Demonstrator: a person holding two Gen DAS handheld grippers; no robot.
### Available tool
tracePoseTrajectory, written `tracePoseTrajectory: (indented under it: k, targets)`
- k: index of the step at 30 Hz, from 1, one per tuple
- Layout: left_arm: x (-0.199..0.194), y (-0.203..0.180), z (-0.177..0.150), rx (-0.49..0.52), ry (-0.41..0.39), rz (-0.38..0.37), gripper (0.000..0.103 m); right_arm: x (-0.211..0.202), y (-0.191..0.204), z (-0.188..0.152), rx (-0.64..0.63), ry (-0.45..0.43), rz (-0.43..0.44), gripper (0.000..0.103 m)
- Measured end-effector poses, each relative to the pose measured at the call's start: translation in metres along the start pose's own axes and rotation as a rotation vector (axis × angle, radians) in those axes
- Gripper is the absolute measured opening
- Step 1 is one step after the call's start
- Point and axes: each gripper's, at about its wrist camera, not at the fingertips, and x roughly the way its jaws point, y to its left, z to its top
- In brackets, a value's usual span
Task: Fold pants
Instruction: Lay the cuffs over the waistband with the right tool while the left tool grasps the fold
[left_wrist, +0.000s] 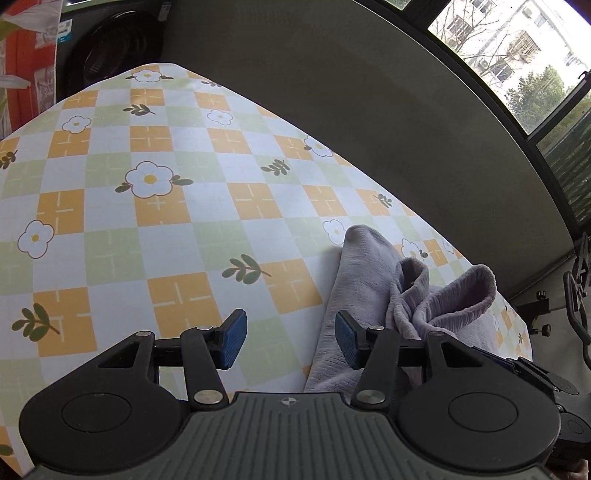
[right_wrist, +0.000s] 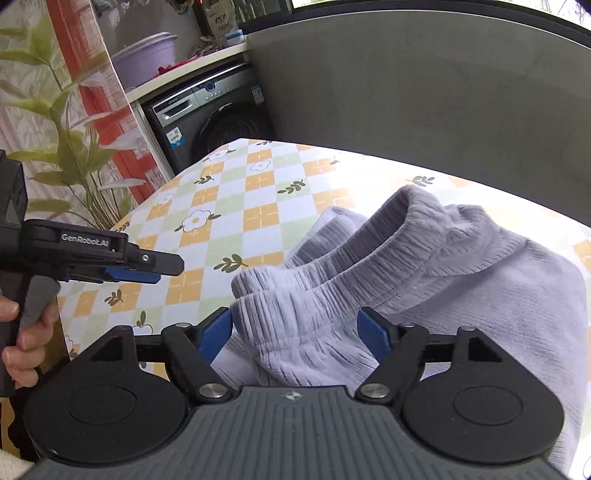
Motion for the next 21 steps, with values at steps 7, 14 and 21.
tracePoseTrajectory:
  k: [7, 14, 21]
  targets:
    - [0.026, -0.071, 0.007, 0.185, 0.03, -0.111, 0.057, -0.054, -0.058, -0.028, 0.196, -0.064, -0.162, 0.077]
    - [0.065, -0.135, 0.013, 0.371, 0.05, -0.155, 0.063, -0.078, -0.11, -0.071, 0.417, -0.041, -0.302, 0.077]
    - [0.119, -0.17, 0.013, 0.463, 0.116, -0.093, 0.066, -0.079, -0.119, -0.089, 0.464, -0.023, -0.295, 0.076]
